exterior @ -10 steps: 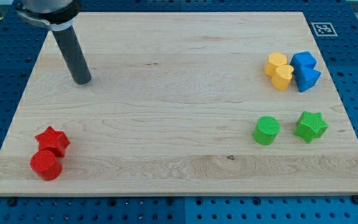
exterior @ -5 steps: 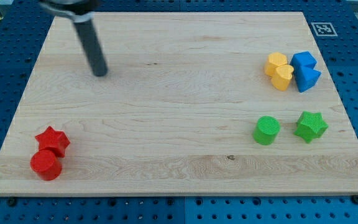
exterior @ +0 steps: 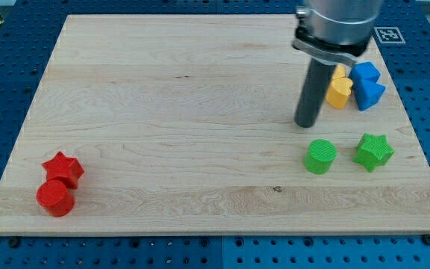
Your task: Move the green star a bit down and up
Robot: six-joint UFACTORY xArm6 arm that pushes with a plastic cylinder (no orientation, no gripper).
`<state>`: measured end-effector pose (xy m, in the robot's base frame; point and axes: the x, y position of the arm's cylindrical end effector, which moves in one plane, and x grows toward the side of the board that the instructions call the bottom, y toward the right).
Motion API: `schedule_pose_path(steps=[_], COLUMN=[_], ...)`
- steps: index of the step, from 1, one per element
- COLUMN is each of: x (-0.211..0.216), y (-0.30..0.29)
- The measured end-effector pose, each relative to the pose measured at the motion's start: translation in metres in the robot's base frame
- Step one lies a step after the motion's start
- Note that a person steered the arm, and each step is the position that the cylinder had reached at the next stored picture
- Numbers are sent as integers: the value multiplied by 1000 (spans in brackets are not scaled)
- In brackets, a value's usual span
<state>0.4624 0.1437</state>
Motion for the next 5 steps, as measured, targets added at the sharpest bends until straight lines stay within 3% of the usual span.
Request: schedule_pose_path(steps=[2,5], x=[7,8], y=[38,41])
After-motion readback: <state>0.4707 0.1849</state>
